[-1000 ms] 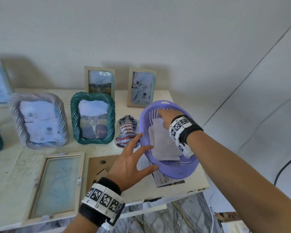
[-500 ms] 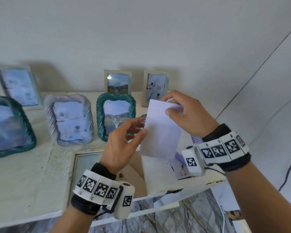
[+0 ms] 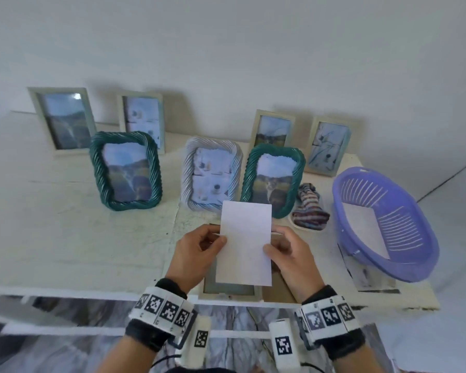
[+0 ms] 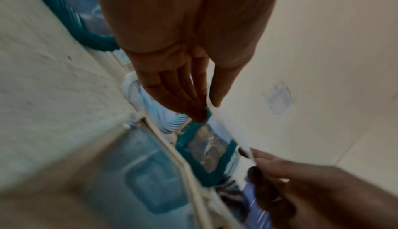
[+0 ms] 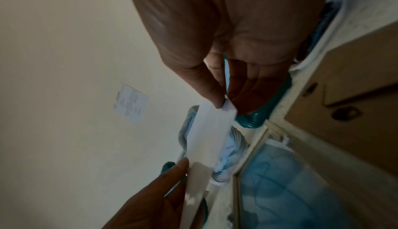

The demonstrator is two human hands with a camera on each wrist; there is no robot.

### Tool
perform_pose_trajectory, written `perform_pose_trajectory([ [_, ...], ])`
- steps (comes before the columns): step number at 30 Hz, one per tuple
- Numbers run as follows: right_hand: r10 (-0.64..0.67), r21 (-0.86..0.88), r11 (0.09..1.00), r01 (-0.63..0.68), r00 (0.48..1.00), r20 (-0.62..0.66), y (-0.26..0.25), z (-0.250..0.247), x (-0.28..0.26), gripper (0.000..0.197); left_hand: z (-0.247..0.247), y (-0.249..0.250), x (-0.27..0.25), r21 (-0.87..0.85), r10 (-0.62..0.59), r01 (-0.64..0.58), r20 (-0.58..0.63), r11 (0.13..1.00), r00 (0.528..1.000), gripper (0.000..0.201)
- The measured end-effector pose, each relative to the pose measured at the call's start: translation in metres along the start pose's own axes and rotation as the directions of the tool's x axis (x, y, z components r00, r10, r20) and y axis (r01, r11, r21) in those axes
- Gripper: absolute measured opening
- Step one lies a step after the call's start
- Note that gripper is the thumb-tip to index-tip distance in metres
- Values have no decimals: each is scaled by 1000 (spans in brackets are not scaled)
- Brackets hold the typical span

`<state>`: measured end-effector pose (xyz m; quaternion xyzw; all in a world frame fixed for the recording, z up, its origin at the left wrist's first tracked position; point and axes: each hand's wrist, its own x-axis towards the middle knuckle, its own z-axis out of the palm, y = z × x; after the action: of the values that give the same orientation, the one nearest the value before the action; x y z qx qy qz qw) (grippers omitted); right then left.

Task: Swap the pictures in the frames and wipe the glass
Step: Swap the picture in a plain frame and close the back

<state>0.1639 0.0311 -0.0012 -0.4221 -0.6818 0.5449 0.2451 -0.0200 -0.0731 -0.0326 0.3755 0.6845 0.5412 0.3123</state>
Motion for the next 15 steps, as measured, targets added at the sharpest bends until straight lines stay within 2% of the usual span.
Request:
perform_pose_trajectory([
  [3,64,-134,989,-62,998,12,16,14,-1,32,-14,-24,-7,281,81,-54,-88,958,993,17],
  [5,100,-251,963,-93,995,15,24,19,1,34,-19,-37,-10,351,131,-86,-106,932,986,21],
  [10,54,-561,825,-59,998,-25,15,31,3,32,-26,-57,-16,335,159,-133,-53,933,986,31],
  [15,12,-639,768,-34,999,-38,9,47,1,26,-27,-61,-19,324,150,-139,-10,936,989,31],
])
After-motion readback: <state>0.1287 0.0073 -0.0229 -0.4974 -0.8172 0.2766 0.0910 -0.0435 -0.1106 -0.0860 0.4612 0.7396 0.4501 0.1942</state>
